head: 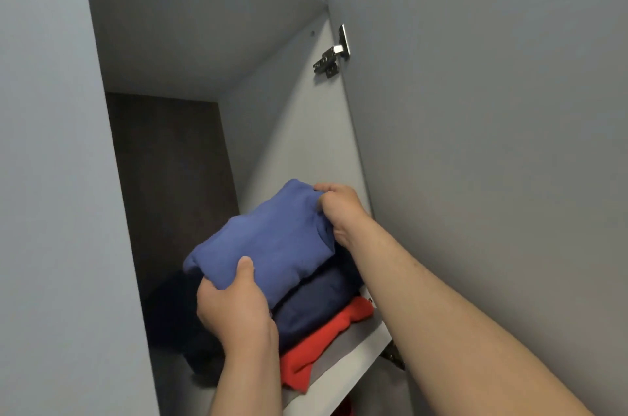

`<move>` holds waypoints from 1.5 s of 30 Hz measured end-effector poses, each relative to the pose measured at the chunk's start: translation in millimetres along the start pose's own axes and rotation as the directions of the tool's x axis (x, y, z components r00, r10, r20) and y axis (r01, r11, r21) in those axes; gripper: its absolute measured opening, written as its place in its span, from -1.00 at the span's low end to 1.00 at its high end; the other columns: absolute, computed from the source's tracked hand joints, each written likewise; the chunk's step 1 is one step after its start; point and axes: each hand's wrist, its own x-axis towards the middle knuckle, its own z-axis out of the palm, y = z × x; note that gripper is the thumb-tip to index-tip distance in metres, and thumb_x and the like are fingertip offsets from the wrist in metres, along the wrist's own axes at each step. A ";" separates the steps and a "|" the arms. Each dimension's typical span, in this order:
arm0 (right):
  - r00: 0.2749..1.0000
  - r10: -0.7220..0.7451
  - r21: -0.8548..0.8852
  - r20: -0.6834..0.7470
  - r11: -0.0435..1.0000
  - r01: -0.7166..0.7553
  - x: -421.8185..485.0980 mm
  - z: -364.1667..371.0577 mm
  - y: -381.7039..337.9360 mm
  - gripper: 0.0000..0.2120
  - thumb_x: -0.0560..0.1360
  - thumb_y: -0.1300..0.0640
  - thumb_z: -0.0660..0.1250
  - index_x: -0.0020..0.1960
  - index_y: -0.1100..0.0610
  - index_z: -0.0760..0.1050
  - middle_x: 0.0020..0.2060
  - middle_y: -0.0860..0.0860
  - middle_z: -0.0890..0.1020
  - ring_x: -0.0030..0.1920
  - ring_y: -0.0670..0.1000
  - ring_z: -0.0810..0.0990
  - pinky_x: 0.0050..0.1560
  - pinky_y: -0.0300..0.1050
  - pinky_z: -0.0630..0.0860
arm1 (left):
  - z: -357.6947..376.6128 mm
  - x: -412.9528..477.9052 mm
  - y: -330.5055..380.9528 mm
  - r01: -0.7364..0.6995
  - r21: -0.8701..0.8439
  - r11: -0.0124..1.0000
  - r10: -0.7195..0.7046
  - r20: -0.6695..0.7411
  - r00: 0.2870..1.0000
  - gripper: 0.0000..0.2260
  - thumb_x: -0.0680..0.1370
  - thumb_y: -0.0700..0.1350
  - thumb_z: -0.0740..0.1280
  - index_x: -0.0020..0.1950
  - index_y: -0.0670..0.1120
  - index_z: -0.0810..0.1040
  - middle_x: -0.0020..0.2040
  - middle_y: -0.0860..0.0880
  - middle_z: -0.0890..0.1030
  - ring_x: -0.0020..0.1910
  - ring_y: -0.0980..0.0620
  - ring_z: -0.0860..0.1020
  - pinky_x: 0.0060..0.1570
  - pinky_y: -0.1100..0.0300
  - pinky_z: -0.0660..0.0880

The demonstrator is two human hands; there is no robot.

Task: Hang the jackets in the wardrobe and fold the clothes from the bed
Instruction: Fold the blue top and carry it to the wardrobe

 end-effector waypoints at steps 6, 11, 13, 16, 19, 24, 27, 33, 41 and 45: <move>0.973 0.076 -0.335 -0.219 0.931 -0.148 41.6 -27.4 72.7 -0.64 0.47 0.43 0.16 0.16 0.22 0.57 0.03 0.09 0.57 0.09 0.07 0.52 0.12 -0.17 0.43 | -10.7 3.3 -23.6 -0.051 0.209 0.977 0.042 0.047 0.998 -0.62 0.43 -0.06 0.49 0.20 -0.05 0.50 0.12 -0.06 0.60 0.10 -0.13 0.59 0.11 0.02 0.51; 0.971 -0.221 -0.777 -0.089 0.626 0.072 37.3 -31.0 76.6 -0.67 0.48 0.25 0.24 0.20 0.11 0.57 0.18 0.07 0.63 0.20 0.13 0.56 0.14 -0.15 0.44 | -10.2 -12.3 -5.6 -0.235 0.447 0.863 0.207 0.111 0.972 -0.25 0.48 0.00 0.44 0.57 -0.07 0.14 0.53 -0.17 0.23 0.44 -0.22 0.30 0.32 -0.04 0.30; 0.902 -0.426 -0.851 0.065 0.449 0.273 23.0 -28.5 69.0 -0.72 0.49 0.19 0.24 0.13 0.05 0.62 0.12 0.04 0.65 0.16 0.16 0.56 0.18 -0.04 0.45 | -13.0 -17.3 -0.7 -0.426 0.530 0.733 0.376 0.206 0.903 -0.29 0.52 0.06 0.37 0.58 -0.04 0.13 0.60 -0.12 0.04 0.55 -0.14 0.09 0.45 -0.04 0.12; 0.862 -0.395 -0.825 0.317 0.333 0.456 2.4 -26.1 64.1 -0.65 0.44 0.27 0.19 0.07 0.02 0.64 0.09 -0.03 0.66 0.16 0.10 0.56 0.22 -0.07 0.38 | -14.7 -19.5 1.4 -0.593 0.613 0.521 0.477 0.367 0.798 -0.37 0.48 0.10 0.28 0.55 0.03 0.25 0.61 -0.02 0.02 0.58 -0.01 -0.04 0.50 -0.04 -0.03; 0.841 -0.457 -0.847 0.290 0.287 0.448 -10.4 -29.2 64.9 -0.59 0.39 0.32 0.17 0.06 0.05 0.68 0.28 0.00 0.58 0.35 0.02 0.45 0.48 0.01 0.10 | -12.1 -17.3 -1.2 -0.645 0.691 0.326 0.342 0.550 0.762 -0.50 0.55 0.14 0.23 0.48 0.07 0.37 0.58 0.02 0.17 0.58 0.01 0.04 0.53 -0.04 -0.08; 0.979 -0.203 -0.419 -0.002 0.890 0.183 -11.5 -24.2 48.9 -0.79 0.32 0.19 0.29 -0.19 0.23 0.68 0.00 0.15 0.70 0.12 0.13 0.63 0.23 0.09 0.49 | -9.0 -11.5 -15.7 -0.589 0.780 0.211 0.083 0.586 0.806 -0.44 0.57 0.26 0.07 0.55 0.11 0.19 0.61 0.03 0.08 0.58 0.00 -0.03 0.53 -0.08 -0.06; 0.998 -0.015 -0.528 0.053 0.848 0.041 -2.5 -22.8 40.3 -0.76 0.41 0.09 0.26 -0.26 0.21 0.63 -0.16 0.11 0.70 -0.08 0.16 0.62 0.05 0.07 0.54 | -6.3 -9.2 -15.3 -0.581 0.795 0.171 0.073 0.578 0.813 -0.44 0.56 0.29 0.05 0.52 0.12 0.24 0.59 0.03 0.13 0.58 -0.01 0.01 0.53 -0.10 -0.03; 0.954 -0.122 -0.938 0.275 0.185 0.293 6.9 -20.9 62.5 -0.54 0.60 -0.09 0.04 0.27 0.13 0.53 0.40 0.15 0.44 0.42 0.12 0.34 0.48 0.18 0.10 | 4.9 -9.2 3.8 -0.589 0.804 0.079 0.218 0.563 0.797 -0.53 0.53 0.29 0.09 0.26 0.08 0.55 0.40 0.08 0.46 0.47 0.01 0.30 0.49 -0.13 -0.07; 0.843 -0.036 -0.756 0.537 0.422 0.500 18.2 -21.1 78.0 -0.61 0.65 -0.04 0.08 0.45 -0.04 0.40 0.47 -0.09 0.37 0.49 -0.09 0.26 0.51 0.01 0.03 | 14.8 8.7 -17.7 -0.602 0.791 0.110 -0.006 0.606 0.795 -0.39 0.60 0.28 -0.01 0.60 0.07 0.01 0.62 -0.03 -0.04 0.59 -0.01 -0.11 0.54 -0.03 -0.18; 0.874 0.060 -0.828 0.482 0.357 0.432 23.8 -22.9 93.7 -0.52 0.63 -0.19 0.00 0.47 -0.06 0.35 0.48 -0.02 0.37 0.47 -0.01 0.28 0.47 -0.03 0.11 | 11.7 10.0 -33.5 -0.508 0.856 0.097 -0.021 0.512 0.859 -0.30 0.53 0.36 -0.03 0.60 0.09 -0.04 0.62 -0.02 -0.10 0.58 -0.01 -0.16 0.53 -0.09 -0.19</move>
